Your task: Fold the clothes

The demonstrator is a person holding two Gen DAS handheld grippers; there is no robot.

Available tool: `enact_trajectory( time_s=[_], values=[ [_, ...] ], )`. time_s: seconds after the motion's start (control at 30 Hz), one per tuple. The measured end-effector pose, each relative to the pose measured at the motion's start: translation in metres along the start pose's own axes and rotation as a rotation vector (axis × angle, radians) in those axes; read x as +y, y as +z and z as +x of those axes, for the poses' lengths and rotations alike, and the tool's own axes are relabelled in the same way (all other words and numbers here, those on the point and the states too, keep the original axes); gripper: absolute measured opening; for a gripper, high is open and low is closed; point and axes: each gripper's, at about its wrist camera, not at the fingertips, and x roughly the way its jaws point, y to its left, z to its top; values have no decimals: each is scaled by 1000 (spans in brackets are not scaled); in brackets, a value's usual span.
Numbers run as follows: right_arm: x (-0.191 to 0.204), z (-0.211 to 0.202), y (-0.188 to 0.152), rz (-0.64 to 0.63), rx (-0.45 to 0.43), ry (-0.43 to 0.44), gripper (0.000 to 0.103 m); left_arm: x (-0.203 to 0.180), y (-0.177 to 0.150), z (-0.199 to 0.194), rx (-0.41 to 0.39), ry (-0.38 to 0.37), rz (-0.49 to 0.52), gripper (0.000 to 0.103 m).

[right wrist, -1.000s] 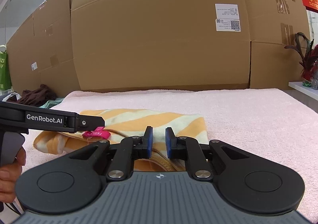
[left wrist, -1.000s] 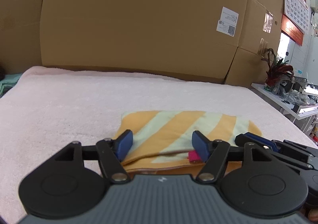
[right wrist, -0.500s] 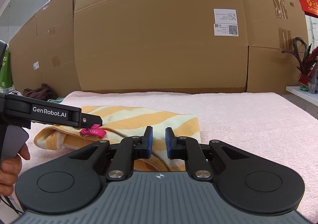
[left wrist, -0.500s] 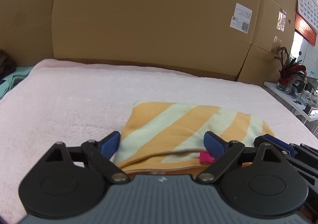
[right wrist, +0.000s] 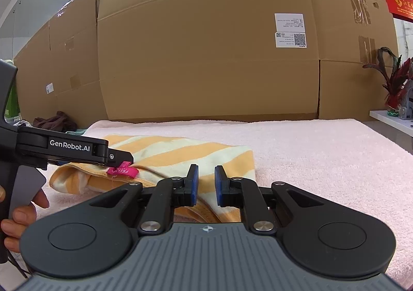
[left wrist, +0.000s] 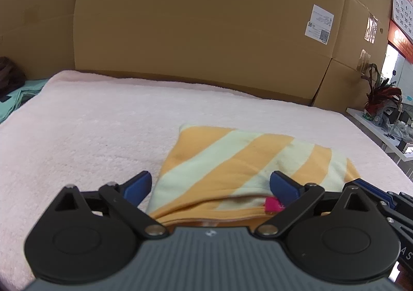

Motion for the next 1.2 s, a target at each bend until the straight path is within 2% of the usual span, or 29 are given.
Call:
enact_trajectory(
  time_s=[0.1, 0.13, 0.17, 0.2, 0.23, 0.3, 0.37, 0.5, 0.57, 0.83, 1.0, 1.1, 1.2],
  values=[
    [0, -3, 0, -12, 4, -16, 12, -1, 0, 0, -3, 11, 3, 100],
    [-1, -4, 0, -16, 4, -35, 15, -1, 0, 0, -4, 16, 6, 101],
    [-3, -6, 0, -13, 5, -58, 21, -1, -1, -1, -5, 21, 8, 101],
    [-5, -7, 0, -10, 6, -81, 36, -2, -1, -1, -7, 26, 10, 102],
    [-6, -9, 0, -7, 7, -104, 40, -2, -1, -1, -8, 31, 13, 102],
    [-10, -16, 3, 13, -13, -102, 39, -3, -1, -2, -9, 39, 14, 102],
    [-7, -20, 5, -20, -29, -112, 38, -4, -1, -2, -5, 47, 7, 102],
    [-4, -23, 7, -36, -33, -104, 19, -7, 0, -4, -4, 73, 10, 102],
    [-3, -23, 7, -34, -31, -86, 14, -9, 0, -6, -3, 89, 16, 102],
    [-3, -17, -2, -45, 16, -70, 15, -17, -1, -18, -19, 130, 52, 102],
    [-2, -16, -3, -73, 19, -77, 16, -8, -3, -26, -17, 90, 45, 102],
    [-3, -16, -5, -72, 18, -84, 21, 0, -5, -28, -5, 80, 41, 102],
    [-3, -17, -6, -75, 21, -93, 26, 7, -7, -25, 53, 3, 25, 102]
  ],
)
